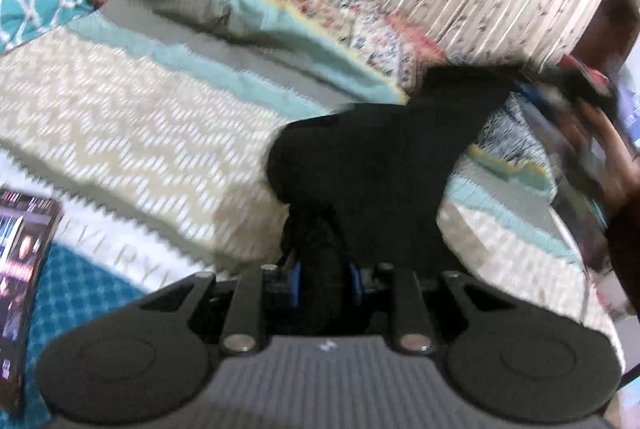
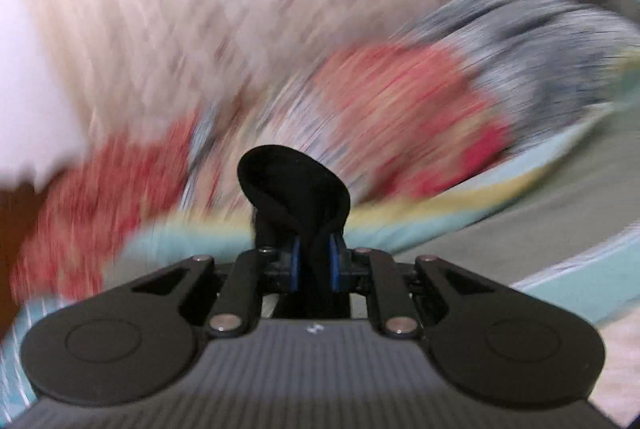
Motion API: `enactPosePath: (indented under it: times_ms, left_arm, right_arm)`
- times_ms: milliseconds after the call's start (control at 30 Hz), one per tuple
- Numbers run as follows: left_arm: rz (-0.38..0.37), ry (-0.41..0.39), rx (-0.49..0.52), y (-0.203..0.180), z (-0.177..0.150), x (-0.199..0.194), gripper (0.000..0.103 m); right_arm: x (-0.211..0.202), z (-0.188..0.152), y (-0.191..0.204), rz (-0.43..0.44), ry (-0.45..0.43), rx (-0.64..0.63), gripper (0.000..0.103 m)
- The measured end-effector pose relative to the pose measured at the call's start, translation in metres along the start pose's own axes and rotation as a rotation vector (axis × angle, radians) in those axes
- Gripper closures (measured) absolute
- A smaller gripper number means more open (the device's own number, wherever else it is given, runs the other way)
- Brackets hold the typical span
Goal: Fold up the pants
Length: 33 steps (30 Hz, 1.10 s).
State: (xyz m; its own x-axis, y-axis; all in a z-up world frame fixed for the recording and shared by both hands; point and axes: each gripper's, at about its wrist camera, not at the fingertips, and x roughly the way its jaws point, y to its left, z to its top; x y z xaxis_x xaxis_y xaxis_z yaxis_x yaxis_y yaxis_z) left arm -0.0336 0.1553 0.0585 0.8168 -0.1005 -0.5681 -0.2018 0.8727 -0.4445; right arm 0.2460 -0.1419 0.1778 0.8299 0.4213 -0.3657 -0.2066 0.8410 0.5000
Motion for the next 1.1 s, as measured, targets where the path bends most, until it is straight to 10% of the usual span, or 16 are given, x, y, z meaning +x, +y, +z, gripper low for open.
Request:
enactPosePath:
  times_ms: [133,200,367,500,700,933,1000,1100]
  left_arm:
    - [-0.019,0.026,0.019,-0.021,0.017,0.019,0.082]
    - [0.004,0.078,0.067,-0.035,0.015,0.030,0.081]
    - [-0.036,0.174,0.224,-0.052,-0.007,0.025,0.061]
    - [-0.064,0.086,0.250,-0.049,0.010,-0.003,0.038]
    - [-0.054,-0.077,0.367,-0.085,0.056,0.007,0.013]
    - [-0.055,0.130,0.609,-0.124,0.032,0.111,0.005]
    - [-0.036,0.171,0.587,-0.118,0.026,0.127,0.018]
    - [-0.055,0.207,0.550,-0.113,0.025,0.134,0.071]
  right_arm:
    - [-0.103,0.005,-0.118,-0.093,-0.059,0.231,0.071]
    - [-0.144,-0.021,-0.166,-0.245,0.001,0.305,0.029]
    - [-0.244,-0.086,-0.241,-0.456,0.045,0.336,0.030]
    - [-0.278,-0.104,-0.260,-0.507,-0.001,0.385,0.030]
    - [-0.215,-0.066,-0.250,-0.450,0.025,0.188,0.030]
    - [-0.048,-0.031,-0.196,-0.324,0.262,-0.193,0.021]
    - [0.000,-0.035,-0.179,-0.306,0.349,-0.297,0.021]
    - [0.059,-0.044,-0.156,-0.373,0.385,-0.488,0.021]
